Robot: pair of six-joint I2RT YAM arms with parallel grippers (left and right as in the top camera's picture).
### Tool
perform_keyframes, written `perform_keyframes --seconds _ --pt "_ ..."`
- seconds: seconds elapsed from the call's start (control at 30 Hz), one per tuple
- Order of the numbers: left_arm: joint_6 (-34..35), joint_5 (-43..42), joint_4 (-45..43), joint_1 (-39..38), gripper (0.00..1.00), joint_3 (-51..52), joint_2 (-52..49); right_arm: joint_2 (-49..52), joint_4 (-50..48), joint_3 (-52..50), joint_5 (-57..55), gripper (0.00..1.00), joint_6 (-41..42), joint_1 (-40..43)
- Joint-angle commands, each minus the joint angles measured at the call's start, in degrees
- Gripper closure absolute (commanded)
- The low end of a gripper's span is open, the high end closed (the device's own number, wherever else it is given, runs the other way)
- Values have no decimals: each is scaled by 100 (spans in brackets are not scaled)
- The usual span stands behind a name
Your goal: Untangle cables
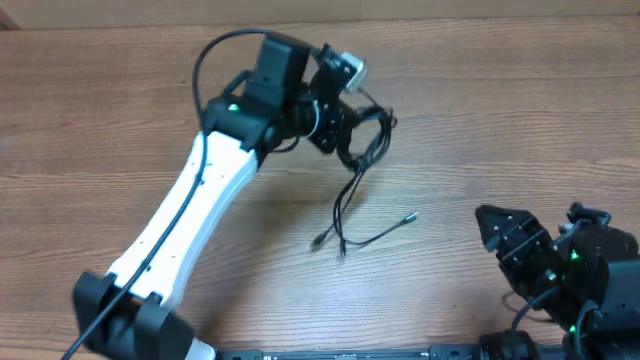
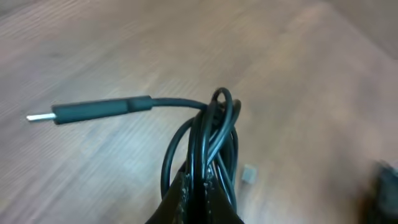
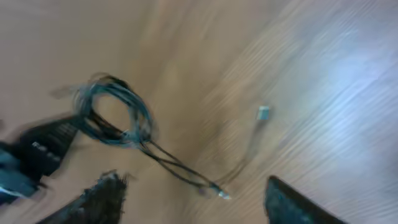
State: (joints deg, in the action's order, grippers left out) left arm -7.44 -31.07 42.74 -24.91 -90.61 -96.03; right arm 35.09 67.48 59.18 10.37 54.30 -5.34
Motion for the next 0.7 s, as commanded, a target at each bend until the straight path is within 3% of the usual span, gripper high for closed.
perform_keyframes --seconds 0.0,0.1,0.47,0.67 --pt "-1209 -901 494 94 96 -26 343 4 -461 -302 1014 33 404 -28" --pt "-1631 -898 839 94 96 -26 442 96 -1207 -664 1687 33 448 -28" --pt "-1834 -964 966 87 96 -26 442 1626 -2465 -887 2461 34 1047 -323" --pt "-2249 -944 1220 87 96 -26 442 2758 -3757 -887 2885 44 1681 -533"
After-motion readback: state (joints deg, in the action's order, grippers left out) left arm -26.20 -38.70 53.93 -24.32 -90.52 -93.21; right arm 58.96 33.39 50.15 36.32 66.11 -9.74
